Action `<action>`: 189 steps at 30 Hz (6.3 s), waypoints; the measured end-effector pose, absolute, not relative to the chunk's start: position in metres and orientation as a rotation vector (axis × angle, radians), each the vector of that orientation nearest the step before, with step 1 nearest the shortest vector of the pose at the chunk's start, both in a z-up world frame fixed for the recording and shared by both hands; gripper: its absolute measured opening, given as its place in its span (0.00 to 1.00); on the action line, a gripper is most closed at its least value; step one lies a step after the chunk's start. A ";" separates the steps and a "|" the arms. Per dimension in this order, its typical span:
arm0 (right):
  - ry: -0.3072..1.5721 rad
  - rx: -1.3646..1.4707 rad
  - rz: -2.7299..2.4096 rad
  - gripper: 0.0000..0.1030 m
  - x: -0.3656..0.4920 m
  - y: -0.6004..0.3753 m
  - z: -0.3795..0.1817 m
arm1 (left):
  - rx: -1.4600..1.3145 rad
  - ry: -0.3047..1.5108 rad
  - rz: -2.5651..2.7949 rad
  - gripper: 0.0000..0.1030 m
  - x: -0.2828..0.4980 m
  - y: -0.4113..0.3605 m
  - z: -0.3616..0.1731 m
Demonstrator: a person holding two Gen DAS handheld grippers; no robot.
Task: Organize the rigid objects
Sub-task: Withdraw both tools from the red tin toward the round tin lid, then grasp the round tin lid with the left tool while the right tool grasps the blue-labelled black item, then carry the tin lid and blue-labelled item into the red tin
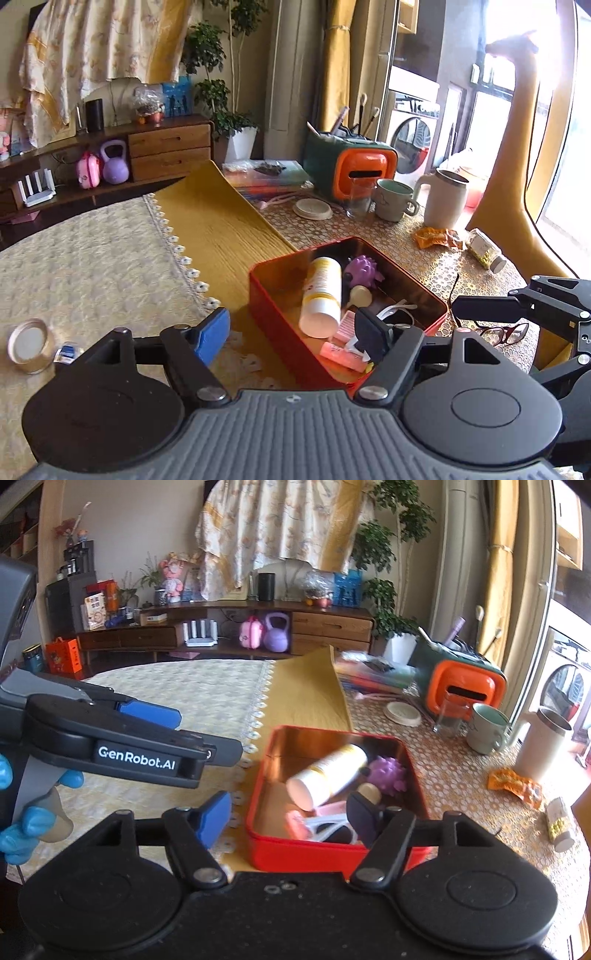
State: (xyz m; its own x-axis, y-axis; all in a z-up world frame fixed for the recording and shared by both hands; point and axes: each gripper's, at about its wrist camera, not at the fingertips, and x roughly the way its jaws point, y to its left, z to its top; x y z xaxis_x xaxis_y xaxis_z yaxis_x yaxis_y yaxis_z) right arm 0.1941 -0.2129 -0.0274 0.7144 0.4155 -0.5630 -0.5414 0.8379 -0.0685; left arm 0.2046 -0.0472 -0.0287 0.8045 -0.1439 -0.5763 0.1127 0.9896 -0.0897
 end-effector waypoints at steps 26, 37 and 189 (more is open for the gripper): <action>0.596 -0.286 0.767 0.97 0.149 -0.080 -0.038 | -0.129 0.595 0.074 0.82 0.121 0.113 -0.044; 0.615 -0.269 0.833 0.99 0.164 -0.038 -0.062 | -0.195 0.627 0.189 0.82 0.131 0.171 -0.073; 0.675 -0.171 0.511 0.50 0.290 -0.281 -0.079 | 0.071 0.729 -0.081 0.76 0.313 -0.113 -0.080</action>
